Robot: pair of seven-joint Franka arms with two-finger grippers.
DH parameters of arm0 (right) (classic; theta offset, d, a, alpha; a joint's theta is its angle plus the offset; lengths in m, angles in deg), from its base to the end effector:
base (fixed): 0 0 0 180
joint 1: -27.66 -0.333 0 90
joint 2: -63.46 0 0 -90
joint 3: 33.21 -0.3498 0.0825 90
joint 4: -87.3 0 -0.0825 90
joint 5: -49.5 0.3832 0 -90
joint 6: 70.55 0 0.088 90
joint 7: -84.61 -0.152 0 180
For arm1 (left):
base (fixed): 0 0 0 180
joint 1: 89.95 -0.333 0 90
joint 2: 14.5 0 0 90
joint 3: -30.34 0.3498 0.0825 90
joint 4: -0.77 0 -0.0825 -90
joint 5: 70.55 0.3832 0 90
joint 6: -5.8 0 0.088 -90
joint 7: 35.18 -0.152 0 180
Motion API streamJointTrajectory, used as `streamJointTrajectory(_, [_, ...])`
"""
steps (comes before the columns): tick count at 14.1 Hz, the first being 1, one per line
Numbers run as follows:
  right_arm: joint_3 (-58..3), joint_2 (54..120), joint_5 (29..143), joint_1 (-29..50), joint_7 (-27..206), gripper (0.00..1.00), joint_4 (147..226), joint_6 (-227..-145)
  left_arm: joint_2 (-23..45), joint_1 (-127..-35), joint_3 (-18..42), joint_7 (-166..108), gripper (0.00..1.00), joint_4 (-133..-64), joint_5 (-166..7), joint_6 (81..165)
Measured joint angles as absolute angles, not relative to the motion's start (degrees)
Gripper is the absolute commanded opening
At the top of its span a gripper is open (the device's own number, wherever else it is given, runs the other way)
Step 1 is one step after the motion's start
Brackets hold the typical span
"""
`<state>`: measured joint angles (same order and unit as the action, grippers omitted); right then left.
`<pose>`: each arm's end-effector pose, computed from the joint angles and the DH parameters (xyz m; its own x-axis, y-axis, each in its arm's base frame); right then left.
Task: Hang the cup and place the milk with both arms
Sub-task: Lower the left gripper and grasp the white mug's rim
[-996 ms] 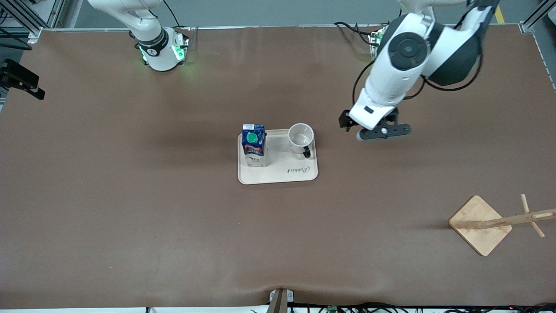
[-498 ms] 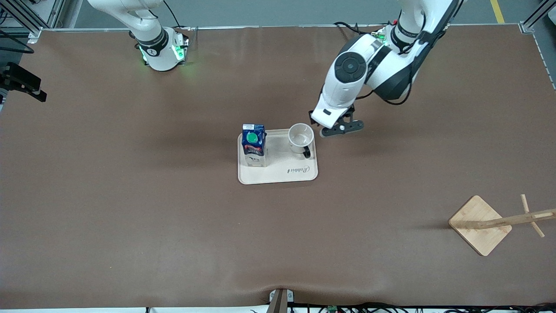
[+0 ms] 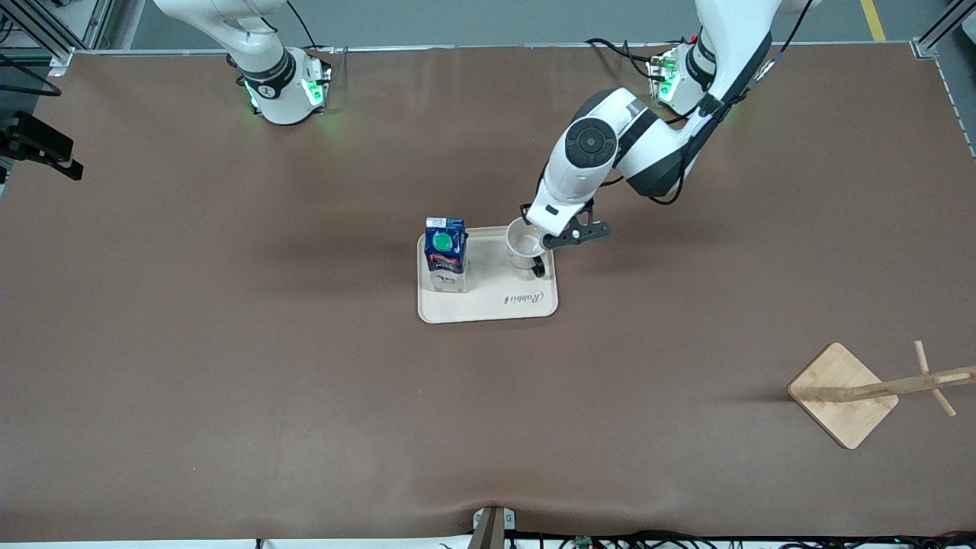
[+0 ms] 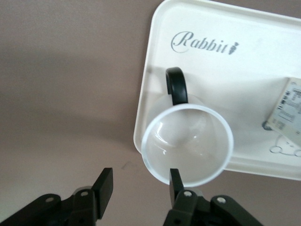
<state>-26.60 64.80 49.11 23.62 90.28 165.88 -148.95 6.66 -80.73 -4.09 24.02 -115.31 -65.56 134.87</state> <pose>0.5368 -0.0243 0.6749 0.9982 0.0527 -0.0272 0.0529 -0.9986 0.0067 0.4387 -0.4006 0.2771 0.9599 0.2315 -0.1582 0.2362 -0.9716 0.0117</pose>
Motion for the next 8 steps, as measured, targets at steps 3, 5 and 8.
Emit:
streamJointTrajectory(3, [-26.59, 64.87, 49.11, 23.62, 90.28, 1.00, 165.88, -148.94, 9.86, -80.67, -4.11, 29.37, 0.53, -115.18, -60.38, 136.46])
streamJointTrajectory(5, [-26.59, 64.94, 49.11, 23.58, 90.28, 1.00, 165.88, -148.87, 11.76, -80.67, -4.10, 30.11, 0.32, -114.98, -59.93, 138.62])
streamJointTrajectory(8, [-26.59, 65.10, 49.11, 23.43, 90.28, 1.00, 165.88, -148.84, 13.41, -80.67, -4.09, 30.14, 0.00, -114.68, -59.91, 139.77])
